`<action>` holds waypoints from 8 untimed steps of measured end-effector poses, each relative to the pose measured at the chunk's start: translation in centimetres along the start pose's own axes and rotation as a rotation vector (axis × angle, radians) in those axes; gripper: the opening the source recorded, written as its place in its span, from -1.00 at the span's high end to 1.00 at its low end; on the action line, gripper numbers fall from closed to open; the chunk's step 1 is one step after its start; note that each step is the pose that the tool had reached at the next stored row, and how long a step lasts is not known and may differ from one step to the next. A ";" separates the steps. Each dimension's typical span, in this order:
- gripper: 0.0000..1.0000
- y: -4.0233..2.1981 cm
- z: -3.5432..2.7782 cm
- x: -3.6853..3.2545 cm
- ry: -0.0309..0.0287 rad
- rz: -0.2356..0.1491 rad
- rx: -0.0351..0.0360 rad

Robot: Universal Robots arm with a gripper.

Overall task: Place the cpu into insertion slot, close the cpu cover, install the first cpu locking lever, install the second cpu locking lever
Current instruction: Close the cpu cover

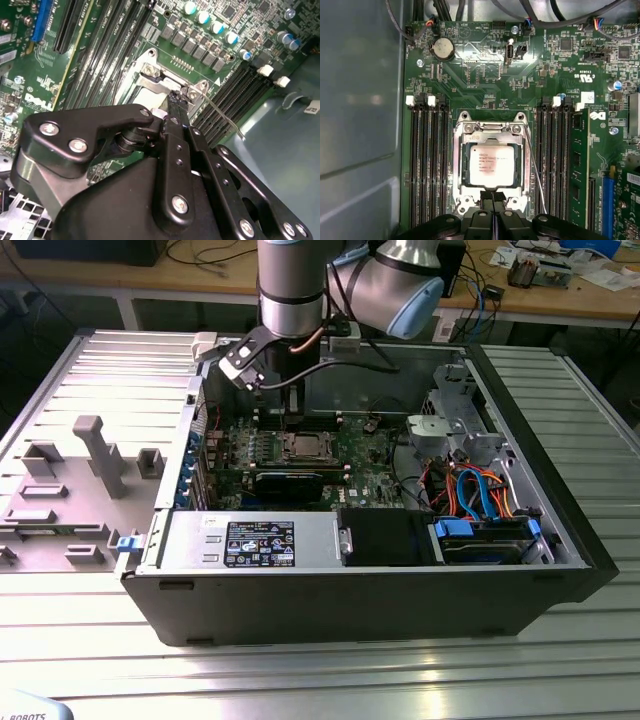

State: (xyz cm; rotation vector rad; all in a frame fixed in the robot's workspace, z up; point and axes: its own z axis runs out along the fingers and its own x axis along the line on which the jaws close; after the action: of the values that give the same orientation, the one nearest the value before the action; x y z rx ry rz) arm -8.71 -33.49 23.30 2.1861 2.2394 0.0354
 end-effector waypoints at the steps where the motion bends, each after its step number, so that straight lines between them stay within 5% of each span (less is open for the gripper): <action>1: 0.76 -0.03 0.39 0.00 0.0000 -0.001 0.0001; 8: 0.76 -0.11 0.98 -0.01 -0.0001 -0.005 0.0005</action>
State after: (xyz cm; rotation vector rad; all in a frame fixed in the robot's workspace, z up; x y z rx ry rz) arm -8.80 -33.50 22.32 2.1812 2.2446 0.0348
